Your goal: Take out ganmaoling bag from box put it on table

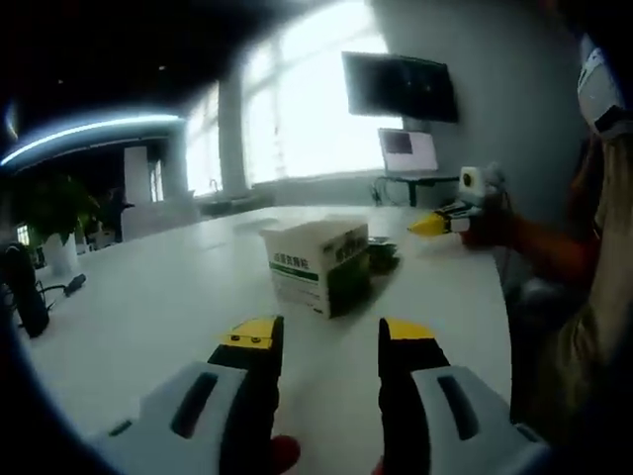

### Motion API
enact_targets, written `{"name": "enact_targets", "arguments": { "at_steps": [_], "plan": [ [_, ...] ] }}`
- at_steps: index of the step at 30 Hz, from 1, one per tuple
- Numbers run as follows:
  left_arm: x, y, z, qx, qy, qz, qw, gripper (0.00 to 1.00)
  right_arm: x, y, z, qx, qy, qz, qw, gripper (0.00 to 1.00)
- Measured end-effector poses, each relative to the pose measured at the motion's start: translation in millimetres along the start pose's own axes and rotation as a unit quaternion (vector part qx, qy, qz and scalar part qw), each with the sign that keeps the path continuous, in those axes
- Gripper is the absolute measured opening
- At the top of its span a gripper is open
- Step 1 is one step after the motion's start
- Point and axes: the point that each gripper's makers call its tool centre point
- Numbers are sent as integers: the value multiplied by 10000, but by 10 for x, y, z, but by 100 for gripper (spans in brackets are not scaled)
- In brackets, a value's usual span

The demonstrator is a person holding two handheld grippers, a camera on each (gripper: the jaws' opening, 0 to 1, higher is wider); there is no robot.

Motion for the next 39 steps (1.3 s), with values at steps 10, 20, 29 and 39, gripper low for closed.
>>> {"name": "enact_targets", "arguments": {
  "at_steps": [10,20,29,39],
  "plan": [
    [129,114,-53,-439,110,-208,9988,19,-23,-1,-19,17,-65,56,10000,0],
    [244,165,-21,-486,198,2,9986,14,19,15,3,-30,56,50,10000,0],
    [186,74,-13,-323,44,152,9994,14,29,7,15,-17,83,24,10000,0],
    [160,107,-46,-391,-49,-33,9992,14,-38,-52,-9,87,-117,147,9998,0]
  ]
}}
Point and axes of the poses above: the point that each gripper's makers call its tool centre point, and the gripper's own axes: z roughly forward along the fingers, y roughly to its left, x roughly out of its underside, and after that the axes turned 1 degree about x, right-handed
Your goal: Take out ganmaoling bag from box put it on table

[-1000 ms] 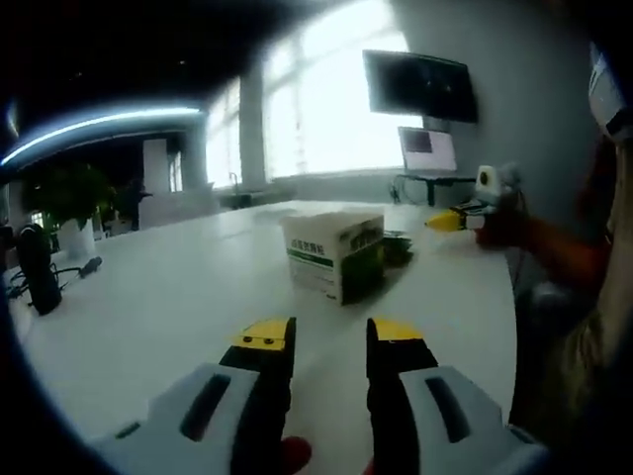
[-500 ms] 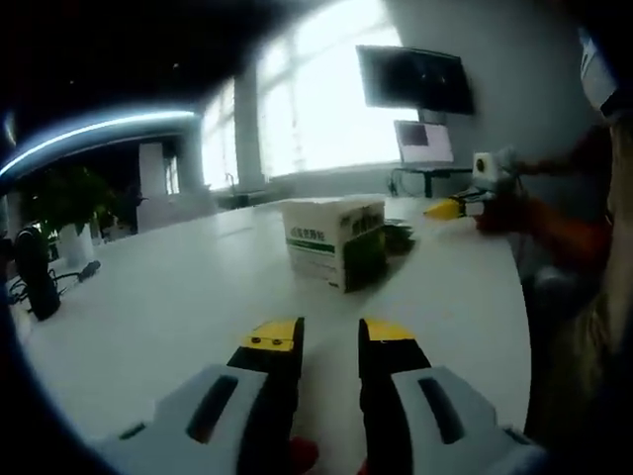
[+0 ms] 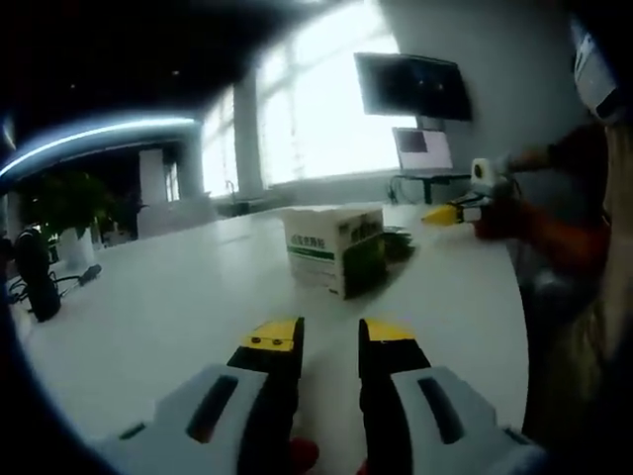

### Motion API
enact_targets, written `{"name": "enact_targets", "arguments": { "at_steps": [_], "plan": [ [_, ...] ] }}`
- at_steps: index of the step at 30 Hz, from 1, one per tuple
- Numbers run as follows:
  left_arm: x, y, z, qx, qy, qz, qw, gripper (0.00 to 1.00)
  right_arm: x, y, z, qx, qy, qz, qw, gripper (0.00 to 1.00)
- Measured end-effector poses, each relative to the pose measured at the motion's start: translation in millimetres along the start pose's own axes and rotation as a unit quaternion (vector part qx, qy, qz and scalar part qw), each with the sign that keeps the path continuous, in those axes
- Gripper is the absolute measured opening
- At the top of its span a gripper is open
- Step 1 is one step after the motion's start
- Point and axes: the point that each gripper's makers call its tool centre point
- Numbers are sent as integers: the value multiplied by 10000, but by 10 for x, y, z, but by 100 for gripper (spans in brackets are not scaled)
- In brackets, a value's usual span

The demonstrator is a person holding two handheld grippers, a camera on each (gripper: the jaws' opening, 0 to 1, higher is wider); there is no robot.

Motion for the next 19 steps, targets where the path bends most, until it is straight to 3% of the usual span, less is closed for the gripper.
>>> {"name": "enact_targets", "arguments": {
  "at_steps": [4,5,8,15,19],
  "plan": [
    [-132,-31,-36,-12,-292,-172,9994,13,-193,-152,-82,247,-601,483,9967,0],
    [-126,-33,-35,-18,-290,-367,9989,13,-180,-217,-100,383,-587,668,9953,0],
    [-93,6,-35,-93,-242,-194,9995,13,-145,-220,-79,451,-482,626,9958,0],
    [-71,34,-39,-130,-249,-164,9995,13,25,-160,24,385,-1,-31,9993,0],
    [-60,59,-40,-206,-224,-150,9994,13,18,-152,16,390,-5,-77,9992,0]
  ]
}}
Point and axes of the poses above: the point that each gripper's makers call its tool centre point, and the gripper's own axes: z roughly forward along the fingers, y roughly to its left, x roughly out of its underside, and after that the axes turned 1 degree about x, right-handed
